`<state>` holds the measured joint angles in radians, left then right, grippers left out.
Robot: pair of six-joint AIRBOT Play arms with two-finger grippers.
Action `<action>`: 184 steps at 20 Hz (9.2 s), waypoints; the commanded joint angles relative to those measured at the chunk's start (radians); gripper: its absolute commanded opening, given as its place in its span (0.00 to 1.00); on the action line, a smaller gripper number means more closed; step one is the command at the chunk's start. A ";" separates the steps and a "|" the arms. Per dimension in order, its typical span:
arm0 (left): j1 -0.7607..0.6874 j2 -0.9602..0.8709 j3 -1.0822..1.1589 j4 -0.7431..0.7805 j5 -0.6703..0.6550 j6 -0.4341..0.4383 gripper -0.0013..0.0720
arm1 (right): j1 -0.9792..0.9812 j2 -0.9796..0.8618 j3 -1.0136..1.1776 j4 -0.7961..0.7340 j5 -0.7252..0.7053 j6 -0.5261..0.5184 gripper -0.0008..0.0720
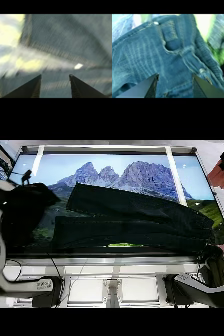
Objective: Fold the clothes and pants, and hang the long-sleeved shirts on hangers.
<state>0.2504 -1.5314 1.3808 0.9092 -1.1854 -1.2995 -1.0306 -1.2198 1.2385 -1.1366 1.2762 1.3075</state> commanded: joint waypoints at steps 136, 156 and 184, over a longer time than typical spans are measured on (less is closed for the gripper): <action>0.356 0.620 -0.811 0.447 -0.278 -0.124 0.69 | 0.127 -0.462 0.190 -0.016 -0.118 -0.333 0.43; 0.294 0.390 -0.813 0.383 -0.069 -0.126 0.62 | 0.127 -0.461 0.190 -0.013 -0.118 -0.333 0.43; 0.244 0.552 -0.590 0.556 0.040 -0.231 0.07 | 0.238 -0.604 0.192 0.016 0.290 -0.618 0.61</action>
<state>0.4942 -0.9783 0.7891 1.4631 -1.1416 -1.5299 -0.8036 -1.8004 1.4300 -1.0939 1.4860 0.7380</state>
